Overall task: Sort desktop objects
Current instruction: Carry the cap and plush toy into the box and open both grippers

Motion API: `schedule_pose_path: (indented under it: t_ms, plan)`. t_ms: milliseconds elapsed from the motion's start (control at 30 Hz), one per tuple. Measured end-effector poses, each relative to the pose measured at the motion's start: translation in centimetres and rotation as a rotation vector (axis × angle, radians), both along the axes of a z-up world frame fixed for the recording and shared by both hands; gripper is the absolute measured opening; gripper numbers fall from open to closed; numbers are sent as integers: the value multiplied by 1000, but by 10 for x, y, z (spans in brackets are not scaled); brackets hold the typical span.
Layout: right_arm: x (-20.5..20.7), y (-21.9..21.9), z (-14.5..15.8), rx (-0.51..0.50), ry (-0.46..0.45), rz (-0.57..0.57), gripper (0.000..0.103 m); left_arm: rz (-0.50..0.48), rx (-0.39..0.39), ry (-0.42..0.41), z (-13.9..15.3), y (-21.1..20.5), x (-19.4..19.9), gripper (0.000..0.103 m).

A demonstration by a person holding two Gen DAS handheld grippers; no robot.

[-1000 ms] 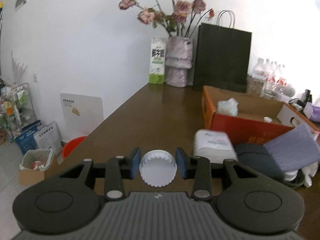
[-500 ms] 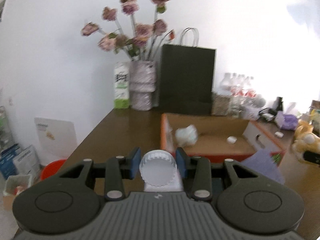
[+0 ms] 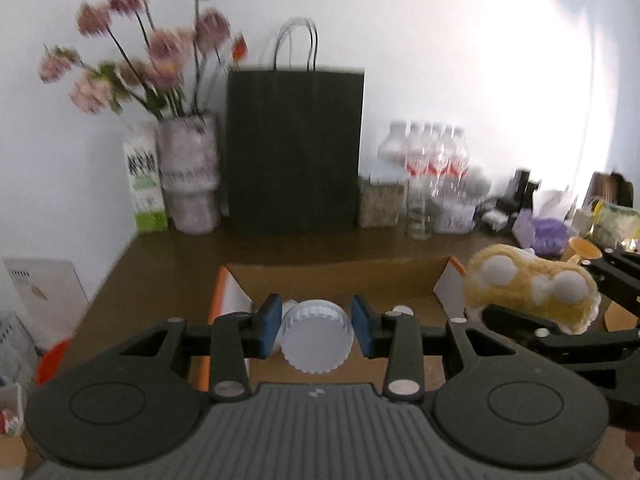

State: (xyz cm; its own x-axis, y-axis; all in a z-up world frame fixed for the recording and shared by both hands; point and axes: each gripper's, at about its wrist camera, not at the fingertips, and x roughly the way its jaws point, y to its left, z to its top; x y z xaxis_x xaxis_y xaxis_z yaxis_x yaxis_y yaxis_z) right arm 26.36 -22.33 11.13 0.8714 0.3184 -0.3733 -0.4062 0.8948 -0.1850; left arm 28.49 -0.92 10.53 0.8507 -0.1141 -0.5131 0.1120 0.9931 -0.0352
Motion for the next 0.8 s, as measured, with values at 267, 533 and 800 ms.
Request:
schedule_pose_path:
  t_ms: [267,533,800]
  plan:
    - [78,17,-28,-17,162,-25,57,32,71,126,-39,-23,72,39]
    - [119,31,-62,-63,246,9,57,35,87,206,-71,-24,110,39]
    - [148,30,-81,-88,319,12,58,35,100,251,-88,-21,127,39]
